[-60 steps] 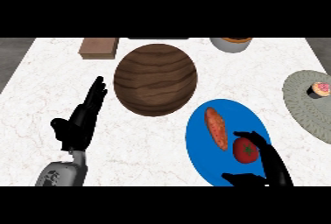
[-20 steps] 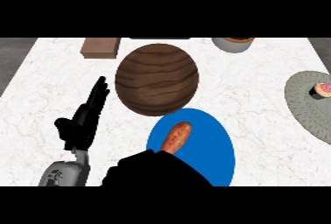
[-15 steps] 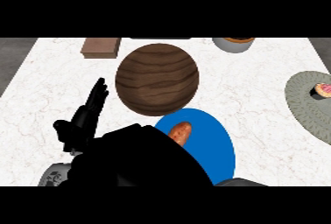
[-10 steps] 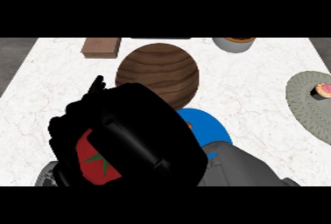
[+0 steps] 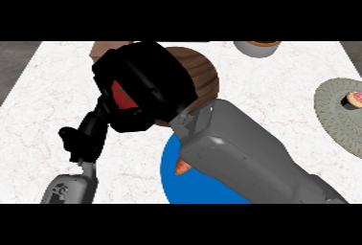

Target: Pick the tomato from the plate and place it in the bowl

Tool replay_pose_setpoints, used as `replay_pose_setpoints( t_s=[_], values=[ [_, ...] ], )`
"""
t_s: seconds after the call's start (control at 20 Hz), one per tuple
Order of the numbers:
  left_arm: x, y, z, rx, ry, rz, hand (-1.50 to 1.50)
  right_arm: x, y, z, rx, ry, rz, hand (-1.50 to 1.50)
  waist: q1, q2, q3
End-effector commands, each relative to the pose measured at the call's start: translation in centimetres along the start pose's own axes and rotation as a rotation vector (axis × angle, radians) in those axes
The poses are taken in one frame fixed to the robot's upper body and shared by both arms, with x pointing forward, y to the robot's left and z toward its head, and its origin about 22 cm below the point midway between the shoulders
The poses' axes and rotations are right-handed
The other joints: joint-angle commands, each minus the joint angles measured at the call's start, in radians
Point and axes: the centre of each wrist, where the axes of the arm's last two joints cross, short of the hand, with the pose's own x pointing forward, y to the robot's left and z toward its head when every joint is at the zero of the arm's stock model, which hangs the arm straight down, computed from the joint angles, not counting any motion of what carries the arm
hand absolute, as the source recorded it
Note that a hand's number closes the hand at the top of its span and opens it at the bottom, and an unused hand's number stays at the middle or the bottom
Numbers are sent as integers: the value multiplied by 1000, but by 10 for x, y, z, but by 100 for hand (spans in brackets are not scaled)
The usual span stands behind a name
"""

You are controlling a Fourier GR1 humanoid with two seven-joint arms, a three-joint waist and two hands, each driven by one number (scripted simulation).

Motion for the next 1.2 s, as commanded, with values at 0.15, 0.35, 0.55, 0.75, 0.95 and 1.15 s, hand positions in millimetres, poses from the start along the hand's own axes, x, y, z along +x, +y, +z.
replay_pose_setpoints(
  t_s=[0.15, 0.35, 0.55, 0.75, 0.95, 1.15],
  values=[
    [6, 16, 1, -12, 7, 0, 0, -72, 16, -29, -37, 80, 62, 150, 11, 3, 0],
    [-3, 15, 3, -21, -14, 2, 0, -103, 27, -36, -21, 92, 118, 150, 12, 6, 0],
    [0, -6, 2, -21, 1, -1, 0, -134, 31, -36, -2, 148, 120, 150, 16, 8, 0],
    [18, -7, 4, -15, -27, -12, 0, -156, 43, -27, 108, 191, 77, 150, 32, 8, 1],
    [14, 6, -15, -17, -23, 14, 0, -177, 46, -18, 194, 245, -43, -150, 23, 13, 0],
    [15, -16, -11, -17, -22, 8, 0, -190, 44, -13, 205, 173, -150, -150, 39, 20, 1]
  ],
)
